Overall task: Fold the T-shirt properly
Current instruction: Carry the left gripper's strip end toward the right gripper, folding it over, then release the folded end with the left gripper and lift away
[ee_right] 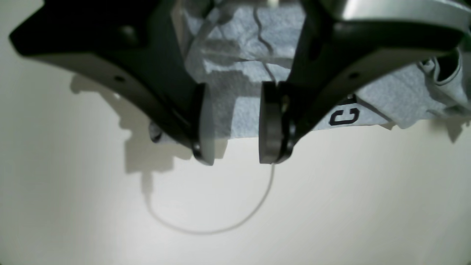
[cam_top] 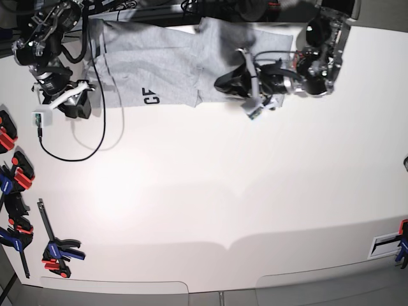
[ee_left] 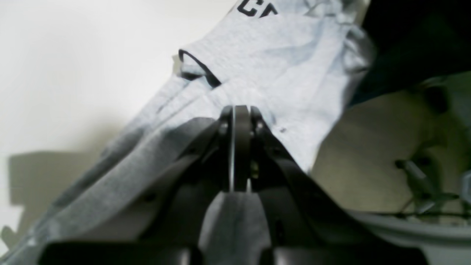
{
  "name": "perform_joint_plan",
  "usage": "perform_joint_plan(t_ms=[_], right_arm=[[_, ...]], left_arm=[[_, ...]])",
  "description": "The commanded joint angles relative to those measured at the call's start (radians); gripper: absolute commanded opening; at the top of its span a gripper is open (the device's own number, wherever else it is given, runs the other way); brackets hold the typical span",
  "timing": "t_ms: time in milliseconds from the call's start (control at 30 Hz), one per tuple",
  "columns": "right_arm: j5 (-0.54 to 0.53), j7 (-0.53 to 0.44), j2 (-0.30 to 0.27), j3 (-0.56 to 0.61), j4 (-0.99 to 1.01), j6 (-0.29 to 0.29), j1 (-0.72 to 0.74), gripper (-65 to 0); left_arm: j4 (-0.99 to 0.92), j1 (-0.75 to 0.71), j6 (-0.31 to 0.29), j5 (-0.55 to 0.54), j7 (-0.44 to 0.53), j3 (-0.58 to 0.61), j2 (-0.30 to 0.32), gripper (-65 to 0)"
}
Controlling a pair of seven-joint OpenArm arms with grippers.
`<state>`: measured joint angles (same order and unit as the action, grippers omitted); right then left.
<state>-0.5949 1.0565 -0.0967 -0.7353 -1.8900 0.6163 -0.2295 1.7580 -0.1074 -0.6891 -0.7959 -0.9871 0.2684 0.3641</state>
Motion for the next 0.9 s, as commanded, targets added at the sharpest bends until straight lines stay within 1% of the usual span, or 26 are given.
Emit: perform_joint_plan(t_ms=[0, 100, 167, 200, 267, 333, 400, 433, 500, 567, 633, 733, 767, 800, 867], right_arm=[[-0.018, -0.021, -0.011, -0.004, -0.019, -0.005, 0.008, -45.5], [-0.018, -0.021, -0.011, -0.004, -0.019, -0.004, 0.008, -45.5], [-0.018, -0.021, -0.011, -0.004, -0.019, -0.005, 0.008, -45.5], [-0.018, -0.021, -0.011, -0.004, -0.019, -0.005, 0.008, -45.5], [-0.026, -0.021, -0.011, -0.004, -0.019, -0.004, 0.008, -45.5], [-0.041, -0.020, -0.011, -0.004, -0.019, -0.004, 0.008, -45.5], [-0.041, -0.020, -0.011, -0.004, -0.019, -0.004, 0.008, -45.5], [-0.041, -0.020, -0.011, -0.004, -0.019, -0.004, 0.008, -45.5], [-0.041, -0.020, -0.011, -0.004, -0.019, -0.004, 0.008, -45.5], [-0.041, -0.020, -0.011, -0.004, -0.019, -0.004, 0.008, -45.5], [-0.040, -0.020, -0.011, -0.004, -0.019, -0.004, 0.008, -45.5], [-0.018, -0.018, -0.012, -0.006, -0.019, -0.005, 0.008, -45.5], [0.004, -0.018, -0.013, -0.013, -0.019, -0.007, 0.008, -45.5], [0.017, -0.018, -0.015, -0.026, -0.019, -0.025, 0.008, -45.5], [0.013, -0.018, -0.027, -0.077, -0.019, -0.043, 0.002, -45.5]], left_arm=[[0.015, 0.009, -0.009, 0.007, 0.023, 0.017, -0.003, -65.0], [0.015, 0.011, -0.009, 0.054, 0.024, 0.091, -0.004, -65.0], [0.015, 0.011, -0.009, 0.091, 0.055, 0.133, -0.003, -65.0], [0.015, 0.011, -0.009, 0.122, 0.086, 0.148, -0.003, -65.0], [0.015, 0.011, -0.009, 0.215, 0.180, 0.166, -0.004, -65.0], [0.015, 0.012, -0.009, 0.313, 0.278, 0.166, -0.005, -65.0], [0.015, 0.021, -0.009, 0.403, 0.353, 0.166, -0.006, -65.0], [0.015, 0.029, 0.019, 0.446, 0.376, 0.166, -0.008, -65.0], [0.015, 0.047, 0.124, 0.512, 0.423, 0.165, -0.014, -65.0], [0.015, 0.066, 0.225, 0.535, 0.452, 0.164, -0.015, -65.0], [0.015, 0.092, 0.309, 0.534, 0.447, 0.164, -0.015, -65.0], [0.016, 0.128, 0.370, 0.533, 0.404, 0.154, -0.015, -65.0], [0.016, 0.136, 0.380, 0.533, 0.382, 0.144, -0.014, -65.0], [0.016, 0.141, 0.387, 0.533, 0.358, 0.129, -0.014, -65.0], [0.016, 0.139, 0.390, 0.525, 0.327, 0.087, -0.013, -65.0]])
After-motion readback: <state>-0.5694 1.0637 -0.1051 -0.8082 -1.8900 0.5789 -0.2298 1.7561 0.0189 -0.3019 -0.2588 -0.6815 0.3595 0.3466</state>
